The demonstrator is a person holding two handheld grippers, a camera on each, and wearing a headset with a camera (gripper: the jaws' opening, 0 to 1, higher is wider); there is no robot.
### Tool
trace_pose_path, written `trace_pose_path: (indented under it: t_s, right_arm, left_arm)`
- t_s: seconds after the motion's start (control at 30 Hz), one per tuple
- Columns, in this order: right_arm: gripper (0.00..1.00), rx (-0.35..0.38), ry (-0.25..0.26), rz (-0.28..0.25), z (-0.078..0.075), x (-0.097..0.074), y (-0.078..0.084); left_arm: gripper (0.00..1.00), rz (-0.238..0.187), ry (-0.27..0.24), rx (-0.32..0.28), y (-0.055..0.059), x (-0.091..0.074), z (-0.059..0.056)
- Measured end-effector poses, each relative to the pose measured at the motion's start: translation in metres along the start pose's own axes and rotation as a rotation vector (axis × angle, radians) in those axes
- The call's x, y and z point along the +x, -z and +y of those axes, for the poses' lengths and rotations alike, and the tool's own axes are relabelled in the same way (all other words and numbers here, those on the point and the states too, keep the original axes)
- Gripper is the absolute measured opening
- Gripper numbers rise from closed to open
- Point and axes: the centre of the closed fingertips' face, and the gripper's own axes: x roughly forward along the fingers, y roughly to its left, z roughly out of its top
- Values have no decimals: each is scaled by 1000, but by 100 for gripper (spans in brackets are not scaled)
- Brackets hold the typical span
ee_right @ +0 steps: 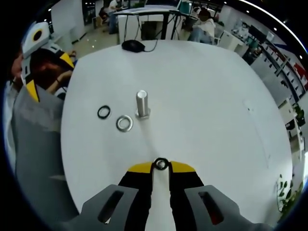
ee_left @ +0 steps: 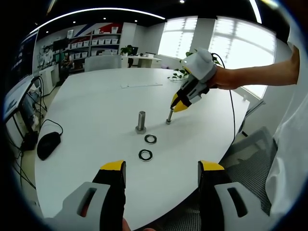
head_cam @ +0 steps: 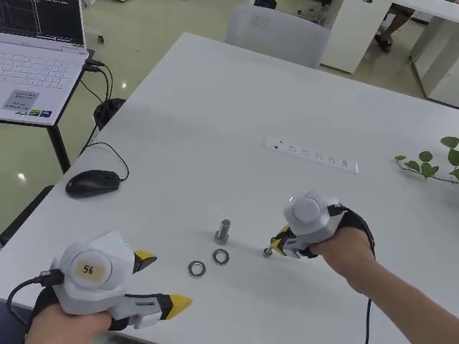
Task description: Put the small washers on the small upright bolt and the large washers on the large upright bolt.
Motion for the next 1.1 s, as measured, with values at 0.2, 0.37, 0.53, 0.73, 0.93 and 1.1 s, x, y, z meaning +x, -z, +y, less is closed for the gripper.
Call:
trace_pose_path:
  t_s: [0.2,0.37,0.53,0.73,0.93,1.1]
  right_arm:
    - [13,-3,-5,11,0,2,1]
    - [13,2,-11,19,0,2,2]
    - [13,4,-16,30,2,4,4]
    - [13,-3,-21,43,3,10,5]
    - [13,-4,-25,63,4,20,11]
    - [13,4,-24,71,3,26,16]
  left_arm:
    - [60,2,2,-1,0,0,-1]
    - [60,2,0,-2,1,0,-1]
    - [60,2,-1,-1,1,-1,0]
    - [60,1,-5,-3,1,-2,1]
    - [60,2,-9,-4,1,-4,2]
    - [60,4,-14,-9,3,-5,4]
